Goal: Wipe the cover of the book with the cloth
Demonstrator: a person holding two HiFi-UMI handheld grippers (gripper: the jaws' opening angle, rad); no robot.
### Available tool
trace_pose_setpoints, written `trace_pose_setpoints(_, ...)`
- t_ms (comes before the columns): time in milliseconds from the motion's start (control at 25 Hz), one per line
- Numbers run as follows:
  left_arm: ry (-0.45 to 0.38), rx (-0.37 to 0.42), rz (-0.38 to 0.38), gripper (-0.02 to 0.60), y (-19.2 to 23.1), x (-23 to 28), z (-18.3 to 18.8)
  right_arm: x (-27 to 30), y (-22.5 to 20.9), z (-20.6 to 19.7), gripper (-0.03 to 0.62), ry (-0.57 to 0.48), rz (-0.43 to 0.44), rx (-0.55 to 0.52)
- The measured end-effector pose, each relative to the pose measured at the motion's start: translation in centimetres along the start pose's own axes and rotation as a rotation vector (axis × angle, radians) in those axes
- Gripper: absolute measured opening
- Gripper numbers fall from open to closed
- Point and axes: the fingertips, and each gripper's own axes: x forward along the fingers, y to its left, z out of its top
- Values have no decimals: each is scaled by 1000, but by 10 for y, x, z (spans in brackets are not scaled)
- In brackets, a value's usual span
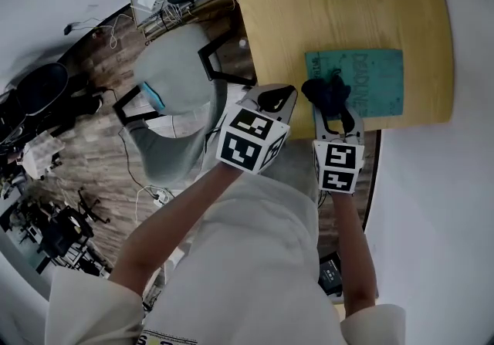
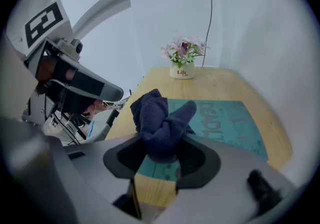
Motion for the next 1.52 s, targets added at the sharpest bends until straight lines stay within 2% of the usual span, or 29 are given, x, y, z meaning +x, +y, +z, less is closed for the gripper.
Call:
trace_pose_setpoints(240, -5, -2, 11, 11, 6, -6, 2, -1, 22, 13, 184, -47, 100, -10)
trace_pose_setpoints(400, -11, 0, 14, 11, 8, -9, 5, -11, 19, 22, 184, -76, 92, -9)
trace_pose_setpoints(760, -25, 4, 13, 11, 9, -12, 16, -34, -61, 34, 183, -110, -69, 50)
trace_pose_setpoints(1160, -24, 43, -11, 11, -5, -11, 29, -38, -166, 25, 183, -60, -233, 148)
trace_pose_setpoints(1520, -5, 68, -7, 11, -3, -12, 29, -3, -206, 17, 184, -2, -312, 261)
